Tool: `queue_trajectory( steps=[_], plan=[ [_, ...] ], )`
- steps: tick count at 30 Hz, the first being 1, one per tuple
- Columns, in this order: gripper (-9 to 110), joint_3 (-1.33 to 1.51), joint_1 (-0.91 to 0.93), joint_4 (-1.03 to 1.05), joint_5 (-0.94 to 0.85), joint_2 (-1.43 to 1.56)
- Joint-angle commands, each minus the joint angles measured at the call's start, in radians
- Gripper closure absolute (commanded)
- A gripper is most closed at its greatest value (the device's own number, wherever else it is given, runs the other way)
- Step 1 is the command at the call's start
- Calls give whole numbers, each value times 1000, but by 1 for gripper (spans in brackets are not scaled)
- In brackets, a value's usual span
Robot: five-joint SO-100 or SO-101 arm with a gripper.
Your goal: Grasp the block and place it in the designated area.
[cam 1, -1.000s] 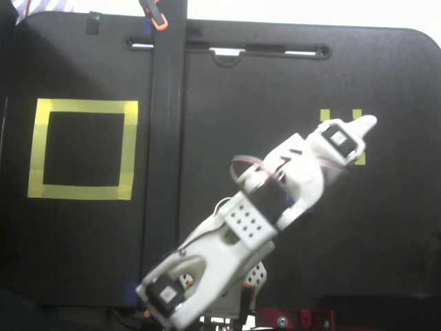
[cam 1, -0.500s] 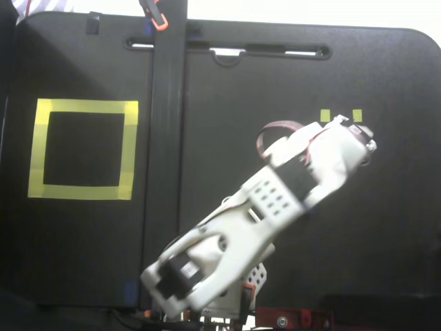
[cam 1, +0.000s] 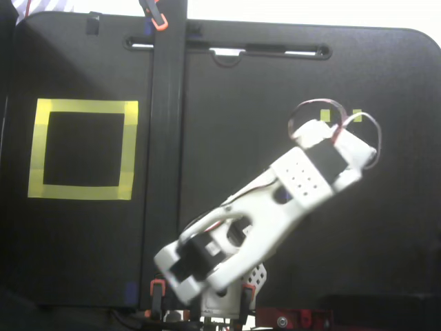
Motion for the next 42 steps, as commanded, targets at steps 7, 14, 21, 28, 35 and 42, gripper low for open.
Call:
queue_trajectory(
  steps=[7,14,21,28,35,42],
  plan=[
    [101,-83,57,129,-95,-55],
    [101,-83,48,150,-135,-77],
    [101,-83,11,141,-175,-109],
    [102,-83,-41,156,-348,-107],
    [102,-81,-58,146,-689,-107],
    [102,-81,-74,146,-1075,-109]
  ],
)
